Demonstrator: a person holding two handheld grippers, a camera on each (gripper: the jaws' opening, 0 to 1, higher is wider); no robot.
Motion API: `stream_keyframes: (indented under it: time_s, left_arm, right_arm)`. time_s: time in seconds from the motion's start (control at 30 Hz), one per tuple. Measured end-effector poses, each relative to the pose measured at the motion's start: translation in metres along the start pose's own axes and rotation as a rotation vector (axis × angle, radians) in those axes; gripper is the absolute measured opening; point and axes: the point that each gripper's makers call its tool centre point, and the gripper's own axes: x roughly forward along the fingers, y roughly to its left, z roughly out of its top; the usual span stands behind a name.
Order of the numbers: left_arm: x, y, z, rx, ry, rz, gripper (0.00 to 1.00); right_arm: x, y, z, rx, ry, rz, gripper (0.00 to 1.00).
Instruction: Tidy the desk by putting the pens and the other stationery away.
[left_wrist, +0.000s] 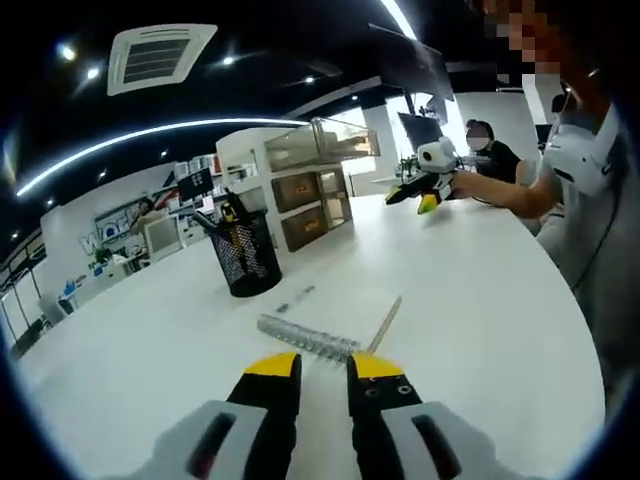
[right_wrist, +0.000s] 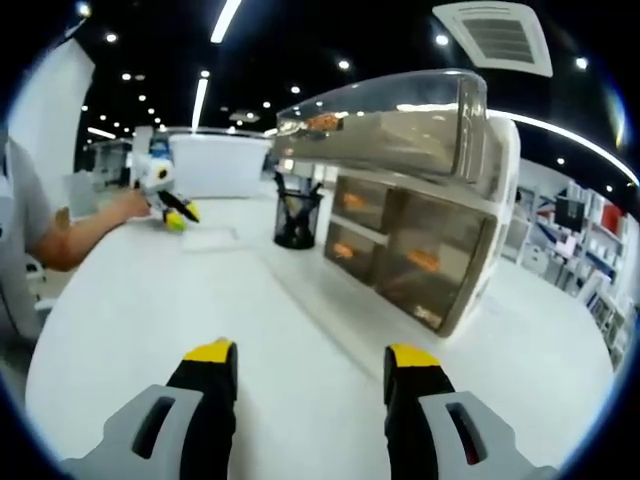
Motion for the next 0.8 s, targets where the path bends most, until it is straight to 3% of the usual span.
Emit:
stream_keyframes:
  time_s: [0.17, 0.33, 0.8]
  left_arm:
    - [0.007, -0.009, -0.010, 0.002, 0.044, -0.043, 0.12]
    - [0.010, -0.009, -0.007, -0.001, 0.041, -0.055, 0.09]
    - [0.011, -0.009, -0.004, -0.009, 0.045, -0.035, 0.04]
  right_arm:
    - [0.000, 0.001, 0.001, -0.002, -0.002, 0.005, 0.55]
    - [0.001, 0.003, -0.001, -0.004, 0.007, 0.012, 0.55]
    - [0.006, 0.007, -0.010, -0.005, 0.041, 0.022, 0.55]
